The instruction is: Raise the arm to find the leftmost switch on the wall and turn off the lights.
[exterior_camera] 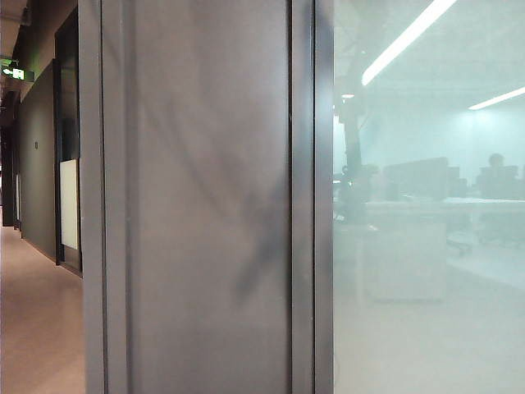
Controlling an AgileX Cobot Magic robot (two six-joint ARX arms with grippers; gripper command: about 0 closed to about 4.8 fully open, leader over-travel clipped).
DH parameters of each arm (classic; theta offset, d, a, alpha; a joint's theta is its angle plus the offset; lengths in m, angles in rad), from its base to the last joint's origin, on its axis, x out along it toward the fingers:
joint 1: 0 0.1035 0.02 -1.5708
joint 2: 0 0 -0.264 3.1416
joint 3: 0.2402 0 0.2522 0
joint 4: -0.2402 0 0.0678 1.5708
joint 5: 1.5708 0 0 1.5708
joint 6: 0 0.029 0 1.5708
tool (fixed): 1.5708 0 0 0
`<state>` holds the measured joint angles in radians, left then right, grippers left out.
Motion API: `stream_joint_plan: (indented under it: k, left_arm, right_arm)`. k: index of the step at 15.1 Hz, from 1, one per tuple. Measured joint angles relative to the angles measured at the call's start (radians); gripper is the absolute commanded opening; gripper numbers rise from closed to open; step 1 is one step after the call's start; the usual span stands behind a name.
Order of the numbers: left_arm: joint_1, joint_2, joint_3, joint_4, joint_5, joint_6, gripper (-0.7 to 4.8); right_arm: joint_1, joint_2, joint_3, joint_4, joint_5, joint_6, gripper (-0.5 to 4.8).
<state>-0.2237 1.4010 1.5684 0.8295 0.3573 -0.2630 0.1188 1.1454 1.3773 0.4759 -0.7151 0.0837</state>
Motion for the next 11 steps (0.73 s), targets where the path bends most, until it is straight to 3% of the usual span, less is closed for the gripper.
stream_joint_plan:
  k: [5, 11]
  left_arm:
    - [-0.008, 0.123, 0.191, -0.088, 0.000, 0.000, -0.06]
    - [-0.008, 0.171, 0.194, -0.117, 0.001, 0.000, -0.05]
  right_arm:
    - [0.000, 0.000, 0.000, -0.014, -0.046, 0.000, -0.01]
    - [0.000, -0.001, 0.000, -0.014, -0.046, 0.008, -0.01]
